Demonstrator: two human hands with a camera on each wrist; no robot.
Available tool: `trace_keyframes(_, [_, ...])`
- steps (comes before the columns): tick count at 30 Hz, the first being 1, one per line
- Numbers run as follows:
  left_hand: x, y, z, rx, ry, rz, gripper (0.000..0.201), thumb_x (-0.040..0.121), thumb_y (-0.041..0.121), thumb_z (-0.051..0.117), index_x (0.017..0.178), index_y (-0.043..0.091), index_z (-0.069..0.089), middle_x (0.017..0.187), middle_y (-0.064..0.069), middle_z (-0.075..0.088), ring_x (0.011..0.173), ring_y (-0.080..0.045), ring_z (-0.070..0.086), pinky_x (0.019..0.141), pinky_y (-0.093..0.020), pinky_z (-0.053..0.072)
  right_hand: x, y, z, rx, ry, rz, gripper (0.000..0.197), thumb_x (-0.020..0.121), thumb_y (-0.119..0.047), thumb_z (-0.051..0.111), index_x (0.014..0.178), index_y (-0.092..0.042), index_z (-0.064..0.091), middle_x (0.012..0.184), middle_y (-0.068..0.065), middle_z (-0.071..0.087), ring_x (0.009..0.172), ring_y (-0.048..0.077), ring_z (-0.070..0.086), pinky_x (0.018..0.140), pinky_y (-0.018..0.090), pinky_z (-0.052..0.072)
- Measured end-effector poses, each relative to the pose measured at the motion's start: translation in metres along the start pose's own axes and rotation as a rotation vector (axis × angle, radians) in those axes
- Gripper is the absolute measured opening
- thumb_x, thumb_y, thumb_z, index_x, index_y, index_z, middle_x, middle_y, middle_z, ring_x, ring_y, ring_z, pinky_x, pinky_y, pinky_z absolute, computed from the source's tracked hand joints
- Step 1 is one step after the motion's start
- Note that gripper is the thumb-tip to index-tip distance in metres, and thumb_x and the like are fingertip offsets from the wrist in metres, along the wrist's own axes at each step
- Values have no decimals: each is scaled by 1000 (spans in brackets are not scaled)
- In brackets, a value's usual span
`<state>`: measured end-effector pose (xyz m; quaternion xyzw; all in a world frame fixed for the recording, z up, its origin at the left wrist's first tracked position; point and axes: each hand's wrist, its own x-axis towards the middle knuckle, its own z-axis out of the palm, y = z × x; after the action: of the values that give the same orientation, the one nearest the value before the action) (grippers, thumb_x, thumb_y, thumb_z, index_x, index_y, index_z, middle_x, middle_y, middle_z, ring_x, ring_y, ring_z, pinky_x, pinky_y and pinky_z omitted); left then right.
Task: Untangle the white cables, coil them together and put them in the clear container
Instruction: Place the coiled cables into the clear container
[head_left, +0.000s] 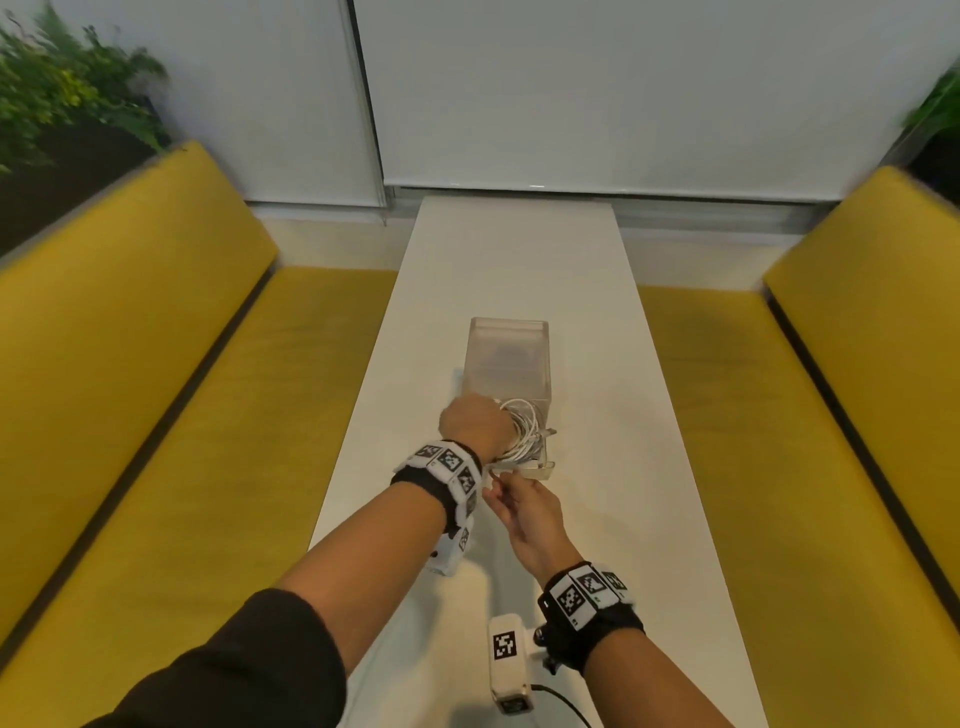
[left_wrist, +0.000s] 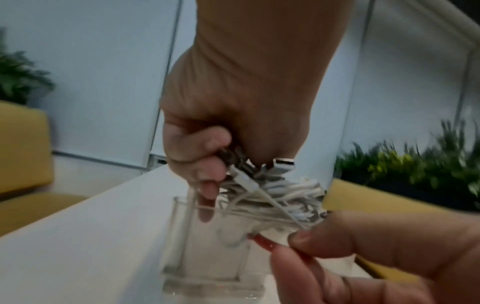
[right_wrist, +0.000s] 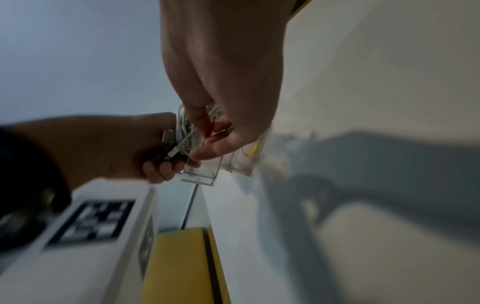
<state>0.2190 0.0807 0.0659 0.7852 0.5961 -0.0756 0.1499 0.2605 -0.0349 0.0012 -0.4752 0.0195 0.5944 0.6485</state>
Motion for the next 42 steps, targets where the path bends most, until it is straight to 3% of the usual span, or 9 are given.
trace_keyframes(4, [-17, -22, 3, -192, 141, 62, 49, 90, 60, 55, 101, 13, 61, 95, -9, 67, 89, -30, 65, 66, -31, 43, 0, -2, -1, 4, 4, -4, 4, 93, 5, 57, 94, 3, 60, 75, 13, 60, 72, 19, 58, 71, 29, 62])
trace_keyframes(6, [-23, -33, 10, -261, 221, 106, 65, 88, 61, 59, 125, 9, 47, 106, -13, 64, 95, -36, 65, 69, -36, 47, 1, -2, -3, -3, 17, -14, 5, 93, 5, 57, 91, 4, 61, 75, 13, 59, 72, 19, 58, 76, 31, 62])
trace_keyframes(9, [-29, -50, 18, -230, 322, 456, 65, 94, 53, 56, 144, 16, 35, 134, -12, 52, 111, -35, 58, 83, -43, 52, 2, -3, -4, -11, 20, -33, 4, 93, 4, 57, 93, 5, 61, 79, 16, 60, 75, 20, 60, 76, 31, 61])
trace_keyframes(13, [-25, -62, 25, -54, 161, 711, 69, 98, 55, 47, 157, 26, 25, 162, -8, 26, 141, -29, 37, 106, -44, 44, 1, -4, -3, -20, 1, -63, 20, 94, -1, 59, 109, 12, 62, 101, 29, 65, 97, 30, 64, 75, 29, 61])
trace_keyframes(19, [-23, -63, 36, 227, 369, 807, 53, 103, 45, 29, 147, 22, 45, 138, -19, 57, 135, -38, 44, 112, -48, 34, 2, -6, -3, -60, 16, -63, 10, 95, 1, 55, 90, 2, 63, 77, 14, 59, 74, 19, 58, 65, 25, 60])
trace_keyframes(22, [-22, -61, 40, 193, 301, 854, 55, 104, 42, 19, 150, 20, 41, 136, -22, 59, 132, -38, 49, 112, -45, 36, 5, -4, -7, -91, 18, -68, 9, 95, 1, 56, 90, 1, 63, 76, 14, 58, 73, 19, 57, 68, 27, 60])
trace_keyframes(26, [-18, -51, 45, 194, 293, 840, 56, 103, 38, 18, 145, 16, 50, 131, -23, 61, 124, -40, 55, 107, -46, 44, 10, -2, -11, -131, 31, -87, 6, 94, 1, 55, 96, 2, 61, 83, 19, 59, 77, 22, 58, 76, 32, 61])
trace_keyframes(31, [-6, -34, 51, 259, 163, 636, 51, 107, 39, 25, 156, 23, 26, 155, -27, 34, 139, -42, 38, 116, -48, 27, 12, -4, -10, -132, 11, -113, 12, 95, -1, 55, 104, 5, 60, 98, 26, 62, 93, 33, 61, 76, 32, 62])
trace_keyframes(42, [-1, 10, 42, 68, -33, 300, 62, 93, 23, 48, 152, 24, 28, 156, -19, 35, 141, -37, 35, 117, -48, 26, 5, -12, -5, -162, -12, -94, 23, 93, 14, 45, 83, 1, 60, 78, 17, 60, 73, 23, 56, 57, 24, 57])
